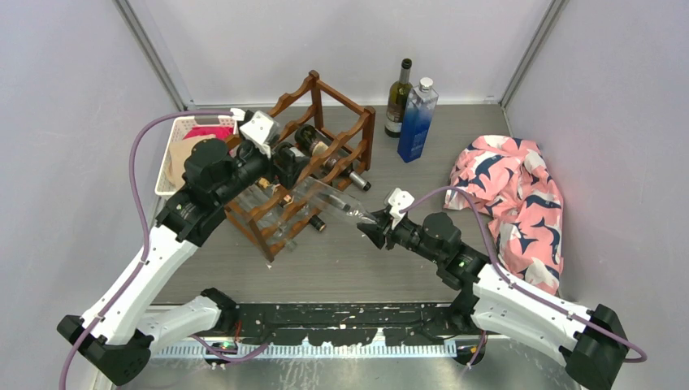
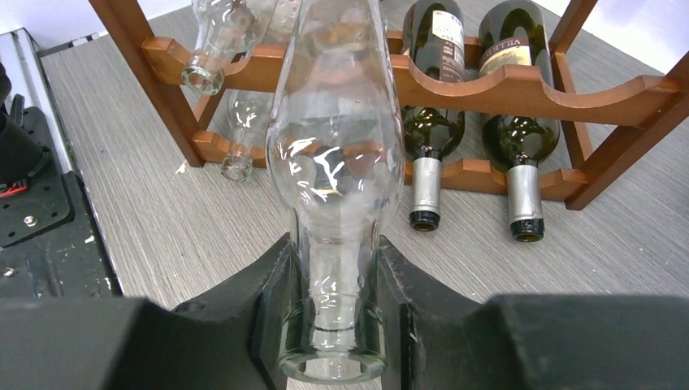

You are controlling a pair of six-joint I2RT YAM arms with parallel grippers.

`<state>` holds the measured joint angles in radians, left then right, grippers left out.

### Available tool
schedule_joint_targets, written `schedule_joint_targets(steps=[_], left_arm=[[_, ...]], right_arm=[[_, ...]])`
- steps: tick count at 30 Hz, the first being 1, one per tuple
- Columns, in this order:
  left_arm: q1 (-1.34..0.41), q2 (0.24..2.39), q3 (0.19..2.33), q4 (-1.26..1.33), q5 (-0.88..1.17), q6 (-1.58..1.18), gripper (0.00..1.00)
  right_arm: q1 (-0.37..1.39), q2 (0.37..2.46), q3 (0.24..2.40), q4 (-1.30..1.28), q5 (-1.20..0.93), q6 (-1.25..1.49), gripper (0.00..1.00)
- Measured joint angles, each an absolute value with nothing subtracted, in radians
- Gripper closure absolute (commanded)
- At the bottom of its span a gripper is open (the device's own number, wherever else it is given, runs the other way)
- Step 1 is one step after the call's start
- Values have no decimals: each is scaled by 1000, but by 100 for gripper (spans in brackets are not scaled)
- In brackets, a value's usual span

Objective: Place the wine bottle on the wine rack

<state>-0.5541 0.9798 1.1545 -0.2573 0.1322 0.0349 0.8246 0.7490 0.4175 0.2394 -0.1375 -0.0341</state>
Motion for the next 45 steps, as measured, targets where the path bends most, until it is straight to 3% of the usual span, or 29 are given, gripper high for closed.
schedule_joint_targets(steps=[20, 45], left_arm=[[-554, 958, 1121, -219, 68, 73, 12], [-547, 935, 1090, -192, 31, 113, 12]], right_arm=[[899, 882, 381, 436, -42, -59, 99], [1005, 1263, 391, 865, 93, -112, 99]])
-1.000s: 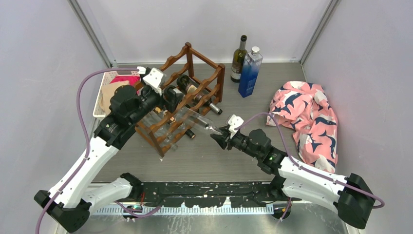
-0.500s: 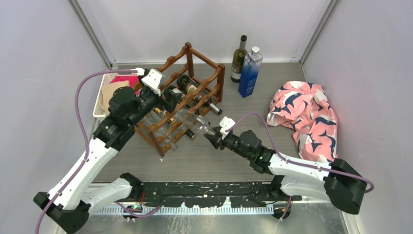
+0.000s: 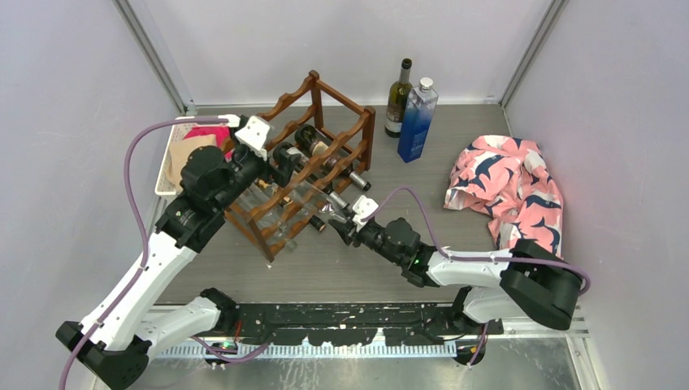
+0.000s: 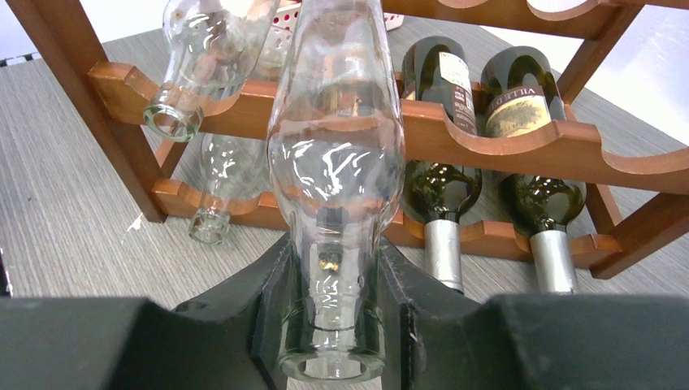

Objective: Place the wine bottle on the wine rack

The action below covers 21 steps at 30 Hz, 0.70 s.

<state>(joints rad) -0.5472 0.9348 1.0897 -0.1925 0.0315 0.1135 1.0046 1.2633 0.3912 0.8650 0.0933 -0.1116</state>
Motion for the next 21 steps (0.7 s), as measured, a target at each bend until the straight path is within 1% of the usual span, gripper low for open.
schedule_joint_targets(steps=[21], left_arm=[[-528, 968, 1080, -166, 56, 86, 13]], right_arm=[[1022, 1500, 433, 1143, 148, -177, 99]])
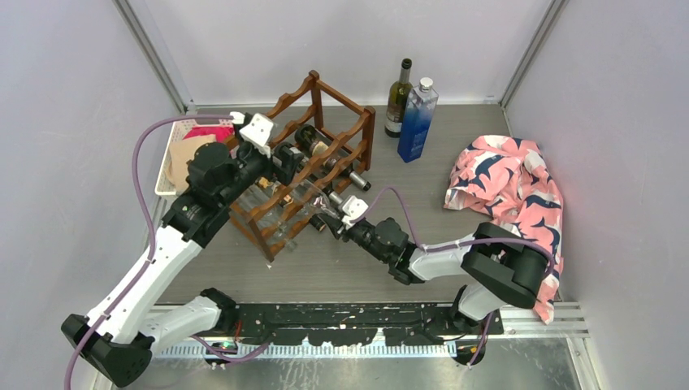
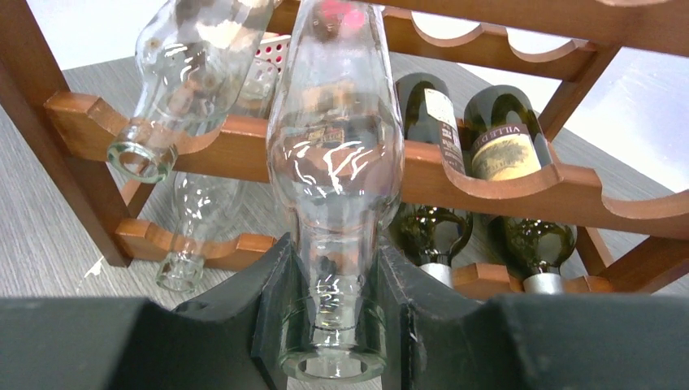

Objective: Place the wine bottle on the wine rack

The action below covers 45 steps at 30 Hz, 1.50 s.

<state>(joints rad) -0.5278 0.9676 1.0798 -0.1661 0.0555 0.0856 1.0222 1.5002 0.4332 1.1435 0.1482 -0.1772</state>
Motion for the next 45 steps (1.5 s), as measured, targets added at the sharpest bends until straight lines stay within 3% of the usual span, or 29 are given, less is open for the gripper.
schedule_joint_targets(steps=[45], left_arm=[[-437, 984, 1048, -94, 125, 8, 13]], right_arm=[[1037, 1840, 733, 1253, 179, -316, 99]])
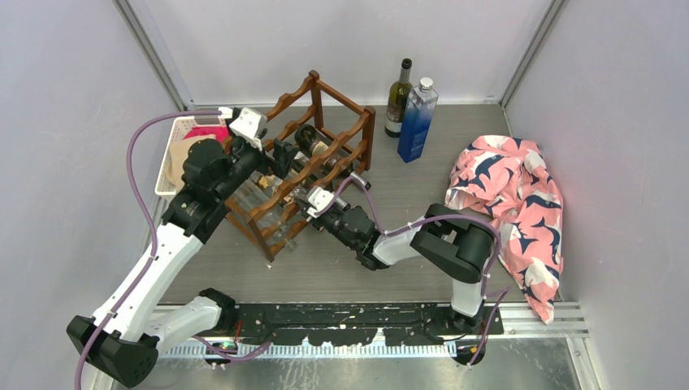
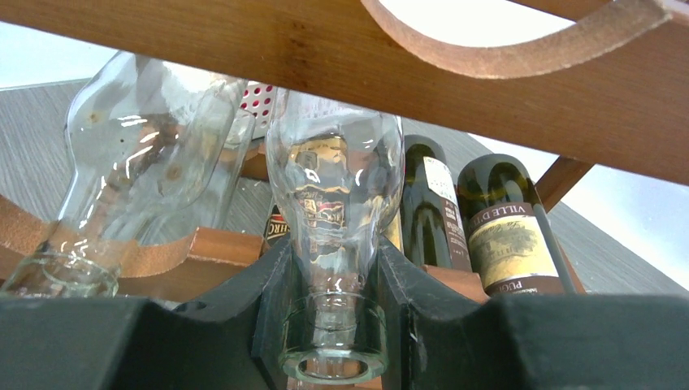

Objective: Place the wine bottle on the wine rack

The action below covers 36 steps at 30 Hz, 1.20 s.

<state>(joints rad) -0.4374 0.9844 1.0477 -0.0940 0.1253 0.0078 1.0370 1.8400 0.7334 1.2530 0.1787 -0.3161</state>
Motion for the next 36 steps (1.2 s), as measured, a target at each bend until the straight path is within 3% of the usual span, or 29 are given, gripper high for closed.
schedule_joint_targets(steps=[11, 24, 36], left_arm=[[-430, 984, 1048, -93, 129, 7, 13], [-427, 984, 1046, -93, 133, 7, 14], [-423, 984, 1046, -93, 136, 3, 14]], right_arm=[[1045, 1874, 767, 1271, 213, -349, 93], [1046, 1888, 767, 1286, 252, -321, 59], [1048, 1892, 767, 1325, 265, -296, 49]])
